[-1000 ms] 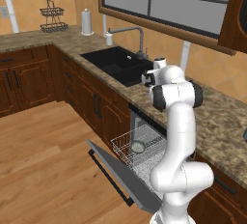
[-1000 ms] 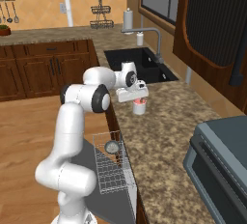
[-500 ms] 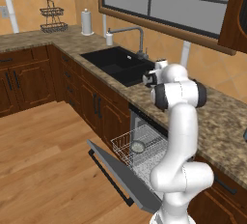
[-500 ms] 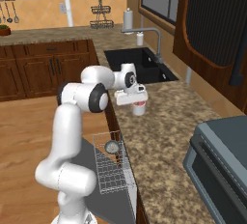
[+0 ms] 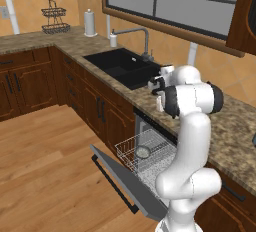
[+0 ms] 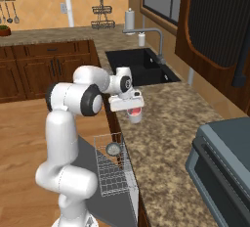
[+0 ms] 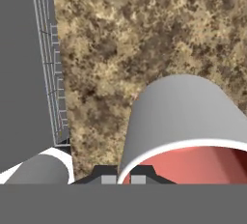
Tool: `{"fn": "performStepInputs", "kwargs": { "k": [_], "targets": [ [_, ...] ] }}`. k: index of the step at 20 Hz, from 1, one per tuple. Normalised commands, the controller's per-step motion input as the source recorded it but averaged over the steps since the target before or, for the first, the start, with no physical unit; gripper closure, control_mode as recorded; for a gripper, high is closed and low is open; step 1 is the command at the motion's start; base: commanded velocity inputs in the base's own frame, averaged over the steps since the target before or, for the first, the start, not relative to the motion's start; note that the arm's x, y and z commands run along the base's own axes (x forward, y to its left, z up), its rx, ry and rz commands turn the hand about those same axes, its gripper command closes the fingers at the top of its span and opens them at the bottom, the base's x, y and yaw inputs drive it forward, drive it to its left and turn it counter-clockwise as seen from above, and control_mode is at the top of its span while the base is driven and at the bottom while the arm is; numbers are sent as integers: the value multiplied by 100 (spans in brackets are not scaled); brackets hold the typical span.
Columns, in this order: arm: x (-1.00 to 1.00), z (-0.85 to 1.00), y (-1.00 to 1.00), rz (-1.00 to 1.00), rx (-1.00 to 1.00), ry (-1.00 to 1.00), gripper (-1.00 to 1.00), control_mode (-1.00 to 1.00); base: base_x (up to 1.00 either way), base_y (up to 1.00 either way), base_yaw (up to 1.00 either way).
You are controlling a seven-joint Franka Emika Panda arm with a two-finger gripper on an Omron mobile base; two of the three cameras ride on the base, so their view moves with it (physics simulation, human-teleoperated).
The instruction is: Pick up the cup and bowl from the counter, place them in the dishwasher, and close the dishwasher door.
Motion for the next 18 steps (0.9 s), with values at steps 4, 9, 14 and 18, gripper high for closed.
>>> {"fn": "performStepInputs", "kwargs": {
  "k": [4,9,14,18],
  "targets": [
    [-44,13,33,1,0,-3,100,-100,0,0,0],
    [-100,32,59,5,0,-6,100,-100,0,0,0],
    [-100,5,52,3,0,0,100,-100,0,0,0],
    [-70,-19,31,0,0,1,100,-100,0,0,0]
  ]
}}
